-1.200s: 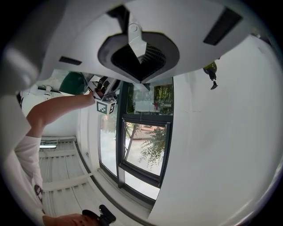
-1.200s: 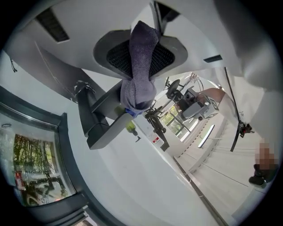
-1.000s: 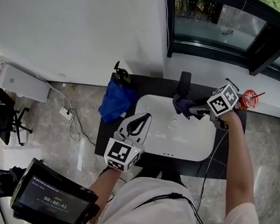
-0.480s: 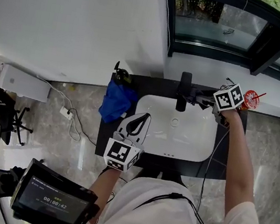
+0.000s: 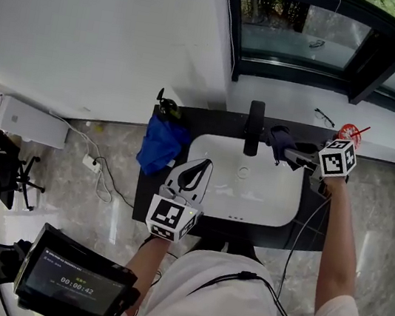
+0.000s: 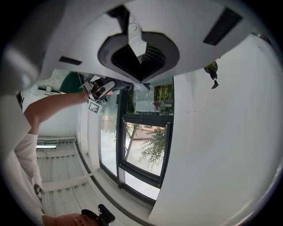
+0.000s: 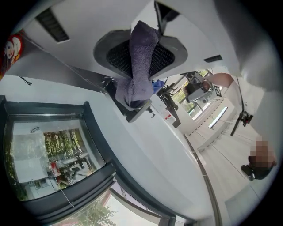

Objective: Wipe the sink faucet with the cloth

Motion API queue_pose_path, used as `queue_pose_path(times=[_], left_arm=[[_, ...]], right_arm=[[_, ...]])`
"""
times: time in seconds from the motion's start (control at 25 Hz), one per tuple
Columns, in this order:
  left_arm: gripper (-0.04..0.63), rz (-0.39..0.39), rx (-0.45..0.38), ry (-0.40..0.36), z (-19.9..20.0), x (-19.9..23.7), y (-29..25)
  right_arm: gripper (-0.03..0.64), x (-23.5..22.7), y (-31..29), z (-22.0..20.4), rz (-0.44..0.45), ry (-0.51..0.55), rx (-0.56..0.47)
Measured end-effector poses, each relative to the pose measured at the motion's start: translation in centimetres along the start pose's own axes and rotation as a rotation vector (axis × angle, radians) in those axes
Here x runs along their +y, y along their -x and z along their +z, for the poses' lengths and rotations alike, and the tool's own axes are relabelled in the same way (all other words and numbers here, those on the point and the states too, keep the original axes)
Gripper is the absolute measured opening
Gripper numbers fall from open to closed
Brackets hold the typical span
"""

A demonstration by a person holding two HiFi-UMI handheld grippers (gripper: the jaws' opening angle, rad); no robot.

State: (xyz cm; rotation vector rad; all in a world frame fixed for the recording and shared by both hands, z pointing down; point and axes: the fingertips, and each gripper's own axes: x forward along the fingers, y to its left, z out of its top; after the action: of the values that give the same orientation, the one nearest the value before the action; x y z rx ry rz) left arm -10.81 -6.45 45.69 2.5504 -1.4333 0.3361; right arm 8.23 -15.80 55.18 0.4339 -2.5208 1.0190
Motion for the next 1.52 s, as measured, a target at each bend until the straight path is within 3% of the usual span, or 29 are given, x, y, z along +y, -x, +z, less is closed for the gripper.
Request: queue_pose_path(times=[0.16,0.32,0.56,0.76,1.04,1.52], left_arm=[[-0.006,-0.012,0.001,-0.006,0.1,-0.3,-0.1],[-0.006,-0.020,0.003,-0.004,0.2,-0.6,-0.3],[-0.006,-0.018,0.005,0.000,0.1,-0.8,-0.3],[-0.006,0.008,0.010,0.011,-0.2,-0.1,0.1],[-0.006,0.022,0.009,0.022,-0.1,0.0,0.3],[-0.006,0.029,0.016,0.018,-0.4,0.4,0.4]], right_arm=[[0.109,3.9,0.5,-0.5,0.100,0.035,-0.033],[0.109,7.0,-0.6,-1.2,0.191,0.068,0.018],[0.109,6.2,-4.3,-2.9,0.203,0.062,0.169],[0.109,3.9,-5.9,-2.8,0.203,-0.022,0.206],[0.109,0.7,-6.7,-0.6,0.120,-0.028,0.213],[0.109,-2.9,-5.4,2.5,-0.062,0.018,0.051]])
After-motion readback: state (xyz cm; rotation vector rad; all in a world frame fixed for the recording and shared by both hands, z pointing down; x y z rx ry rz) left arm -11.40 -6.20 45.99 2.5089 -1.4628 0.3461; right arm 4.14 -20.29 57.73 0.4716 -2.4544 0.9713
